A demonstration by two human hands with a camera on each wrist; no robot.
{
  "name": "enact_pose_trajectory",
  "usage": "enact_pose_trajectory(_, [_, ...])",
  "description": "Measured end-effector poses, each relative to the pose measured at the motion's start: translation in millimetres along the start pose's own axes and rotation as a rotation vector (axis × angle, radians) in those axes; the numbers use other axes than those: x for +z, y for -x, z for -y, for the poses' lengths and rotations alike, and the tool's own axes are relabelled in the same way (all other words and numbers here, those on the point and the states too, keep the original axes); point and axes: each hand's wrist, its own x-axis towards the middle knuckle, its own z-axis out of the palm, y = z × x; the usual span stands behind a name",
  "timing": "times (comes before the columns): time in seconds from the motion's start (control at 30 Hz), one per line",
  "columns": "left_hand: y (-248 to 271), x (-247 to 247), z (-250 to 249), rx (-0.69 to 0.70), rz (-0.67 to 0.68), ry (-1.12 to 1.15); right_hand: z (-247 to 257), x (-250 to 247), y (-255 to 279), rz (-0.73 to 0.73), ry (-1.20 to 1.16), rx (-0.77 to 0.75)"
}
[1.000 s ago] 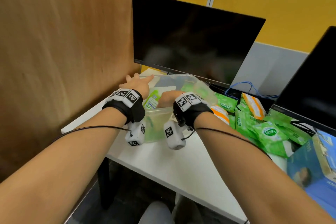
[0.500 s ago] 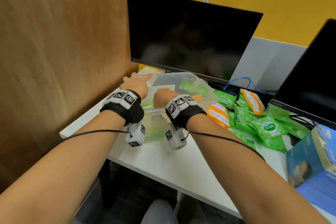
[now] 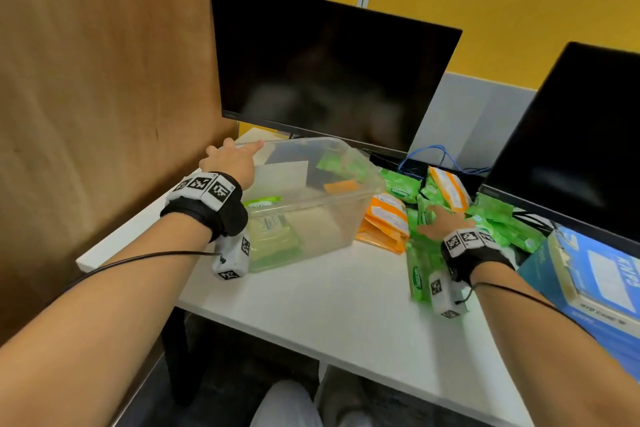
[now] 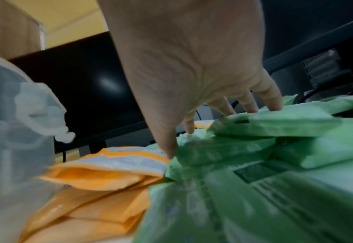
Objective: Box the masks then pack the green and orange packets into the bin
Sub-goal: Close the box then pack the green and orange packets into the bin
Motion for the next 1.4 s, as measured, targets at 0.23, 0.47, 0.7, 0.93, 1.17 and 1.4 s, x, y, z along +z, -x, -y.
enact_pose_trajectory(0.23, [-0.2,0.9,-0.4,0.000,0.000,-0.010,7.4,14.9,-4.4,0.064,0.168,0.097])
enact_pose_trajectory(0.47, [0.7,-1.3,-0.7,-0.009,0.020,-0.019,-6.4,-12.6,7.6,-0.256,0.099,-0.100])
enact_pose_trajectory(0.7, [2.3,-2.3,-0.9,-0.021,0.021,0.019,35.3,-85.9,45.2,-0.494,-1.329,-0.206])
enact_pose_trajectory(0.93, [6.4,-5.5,-1.8,-0.034,-0.009,0.114,130.3,-83.5,104.3,0.155,-1.568,-0.477])
enact_pose_trajectory(1.17, [5.8,-4.7,-1.4,-0.044,-0.032,0.178,201.2,-57.6,108.6,0.108,-1.017,-0.516])
enact_pose_trajectory(1.4, [1.5,-5.3,-5.3,-0.119,0.099,-0.034,219.2,-49.6,116.5,0.222,-0.314,-0.610])
